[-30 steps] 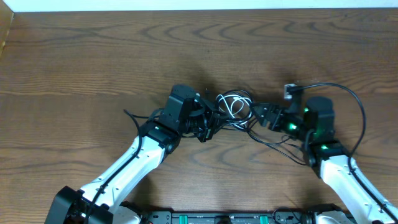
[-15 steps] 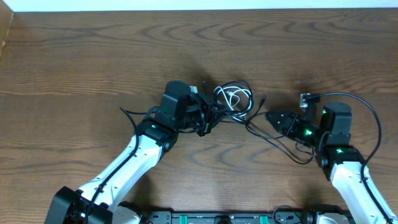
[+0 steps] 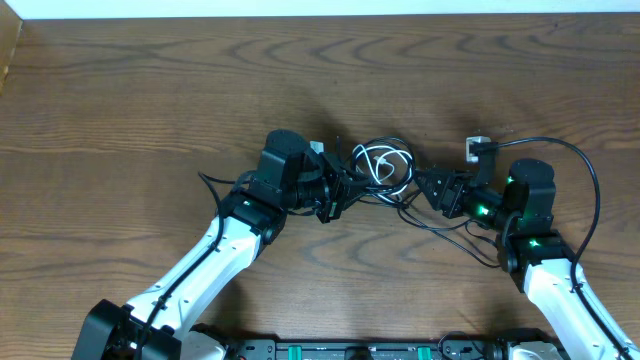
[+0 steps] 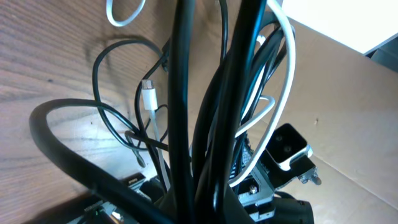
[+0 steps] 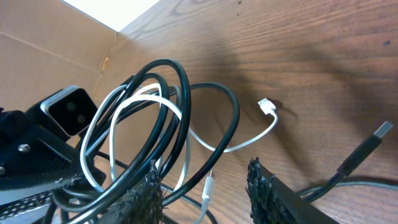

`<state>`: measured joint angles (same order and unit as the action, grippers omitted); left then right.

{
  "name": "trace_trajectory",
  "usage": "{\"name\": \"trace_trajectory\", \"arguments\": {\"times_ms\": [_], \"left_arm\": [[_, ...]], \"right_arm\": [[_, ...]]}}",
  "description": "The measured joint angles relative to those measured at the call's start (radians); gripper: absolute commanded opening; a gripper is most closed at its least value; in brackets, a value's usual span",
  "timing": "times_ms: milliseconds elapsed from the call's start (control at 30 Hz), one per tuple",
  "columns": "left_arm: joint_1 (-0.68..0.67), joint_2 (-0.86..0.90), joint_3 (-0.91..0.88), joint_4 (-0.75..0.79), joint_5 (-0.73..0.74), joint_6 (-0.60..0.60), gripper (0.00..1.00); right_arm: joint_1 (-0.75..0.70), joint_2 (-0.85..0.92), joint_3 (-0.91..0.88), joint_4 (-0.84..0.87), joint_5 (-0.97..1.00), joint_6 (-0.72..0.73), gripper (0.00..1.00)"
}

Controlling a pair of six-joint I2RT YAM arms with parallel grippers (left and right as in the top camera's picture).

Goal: Untangle cables

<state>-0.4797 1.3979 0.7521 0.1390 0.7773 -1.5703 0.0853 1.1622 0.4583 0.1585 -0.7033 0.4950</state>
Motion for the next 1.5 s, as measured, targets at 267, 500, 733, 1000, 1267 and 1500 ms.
{"name": "trace_trajectory", "arguments": {"times_ms": [267, 500, 733, 1000, 1267, 1500], "left_arm": [[0.001, 0.0, 0.0, 0.0, 0.012, 0.0, 0.08], [0.002, 0.0, 0.0, 0.02, 0.031, -0.005, 0.08], [0.006, 0.0, 0.0, 0.119, 0.079, -0.031, 0.08], [0.005, 0.0, 0.0, 0.158, 0.111, -0.027, 0.08], [0.005, 0.0, 0.0, 0.159, 0.103, 0.013, 0.08], [0.005, 0.0, 0.0, 0.168, 0.104, 0.023, 0.08]], "right_arm": [[0.04, 0.0, 0.0, 0.003, 0.027, -0.025, 0.4], [0.088, 0.0, 0.0, 0.003, 0.1, -0.032, 0.38], [0.114, 0.003, 0.0, 0.0, 0.193, -0.033, 0.38], [0.097, 0.03, 0.0, -0.002, 0.295, -0.006, 0.4], [-0.067, 0.028, 0.0, -0.007, 0.182, 0.05, 0.52], [-0.086, 0.028, 0.0, -0.005, -0.009, 0.043, 0.5]]}}
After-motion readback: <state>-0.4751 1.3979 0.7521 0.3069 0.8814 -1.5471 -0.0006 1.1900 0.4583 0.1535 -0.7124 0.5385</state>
